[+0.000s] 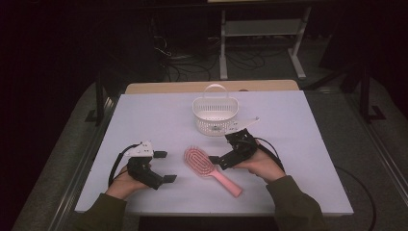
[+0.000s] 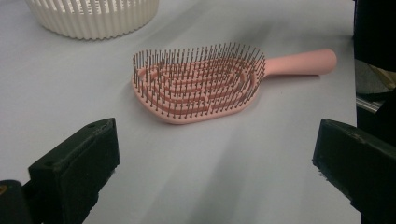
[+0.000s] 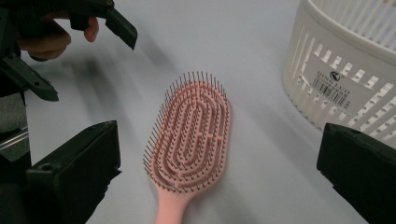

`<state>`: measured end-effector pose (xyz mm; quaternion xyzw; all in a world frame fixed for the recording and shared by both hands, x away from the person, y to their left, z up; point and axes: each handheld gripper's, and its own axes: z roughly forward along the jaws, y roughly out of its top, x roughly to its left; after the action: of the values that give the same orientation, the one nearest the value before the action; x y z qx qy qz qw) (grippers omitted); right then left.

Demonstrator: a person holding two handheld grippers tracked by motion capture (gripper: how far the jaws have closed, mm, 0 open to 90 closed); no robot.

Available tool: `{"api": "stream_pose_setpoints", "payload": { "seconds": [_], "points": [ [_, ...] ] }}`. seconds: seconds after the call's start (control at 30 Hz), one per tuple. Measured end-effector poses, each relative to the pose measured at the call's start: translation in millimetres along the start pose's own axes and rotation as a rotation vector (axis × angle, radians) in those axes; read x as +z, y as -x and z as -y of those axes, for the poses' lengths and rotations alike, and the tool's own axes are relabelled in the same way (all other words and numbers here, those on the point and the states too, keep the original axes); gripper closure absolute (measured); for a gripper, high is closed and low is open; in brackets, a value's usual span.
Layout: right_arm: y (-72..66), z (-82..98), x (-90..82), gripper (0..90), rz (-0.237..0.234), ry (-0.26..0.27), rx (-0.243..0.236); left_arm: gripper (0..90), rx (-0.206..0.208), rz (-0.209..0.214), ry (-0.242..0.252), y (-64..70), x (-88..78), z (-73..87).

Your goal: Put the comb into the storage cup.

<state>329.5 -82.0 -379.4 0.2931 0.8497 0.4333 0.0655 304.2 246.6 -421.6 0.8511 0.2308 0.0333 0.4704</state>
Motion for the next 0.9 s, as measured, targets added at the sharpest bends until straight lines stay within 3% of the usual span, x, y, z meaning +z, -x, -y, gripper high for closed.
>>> {"api": "stream_pose_setpoints", "payload": {
  "seconds": [0.9],
  "points": [
    [-10.5,4.5,9.3,0.0,-0.006,-0.077,-0.025,0.4,-0.001,0.002,0.002,0.2,-0.4,0.3]
  ]
}}
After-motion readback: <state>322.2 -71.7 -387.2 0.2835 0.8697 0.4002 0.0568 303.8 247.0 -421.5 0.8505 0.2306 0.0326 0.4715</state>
